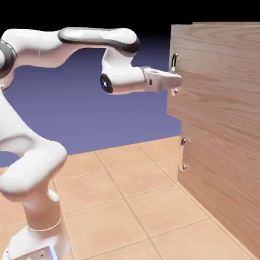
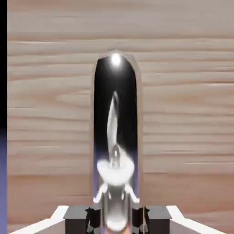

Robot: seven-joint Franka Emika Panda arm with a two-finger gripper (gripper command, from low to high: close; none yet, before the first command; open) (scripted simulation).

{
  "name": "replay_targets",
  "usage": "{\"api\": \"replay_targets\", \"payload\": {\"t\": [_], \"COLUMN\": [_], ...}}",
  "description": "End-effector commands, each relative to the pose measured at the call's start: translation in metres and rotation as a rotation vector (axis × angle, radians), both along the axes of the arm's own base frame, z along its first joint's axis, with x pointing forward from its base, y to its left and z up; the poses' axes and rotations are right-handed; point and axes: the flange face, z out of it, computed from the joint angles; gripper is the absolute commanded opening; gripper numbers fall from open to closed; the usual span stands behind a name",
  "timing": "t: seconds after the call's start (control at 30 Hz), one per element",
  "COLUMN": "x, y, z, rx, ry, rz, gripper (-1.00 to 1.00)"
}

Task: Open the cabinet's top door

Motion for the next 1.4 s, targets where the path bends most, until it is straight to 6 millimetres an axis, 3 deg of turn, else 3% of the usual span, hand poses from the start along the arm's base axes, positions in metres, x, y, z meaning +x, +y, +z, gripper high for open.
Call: {"api": "replay_targets", "payload": {"t": [0.0,0.43,0.87,1.37], "x": [-0.007,-0.099,-0.165,-0.232], "y": [-0.003,-0.067,-0.136,-0.247], "z": [0.0,0.0,0.0,0.0], "rx": [-0.001,-0.001,-0.001,-0.001], "ry": [0.0,0.0,0.0,0.0], "rz": [0.015,0.237,0.425,0.684], "gripper": [-1.0,-1.0,-1.0,-1.0]}}
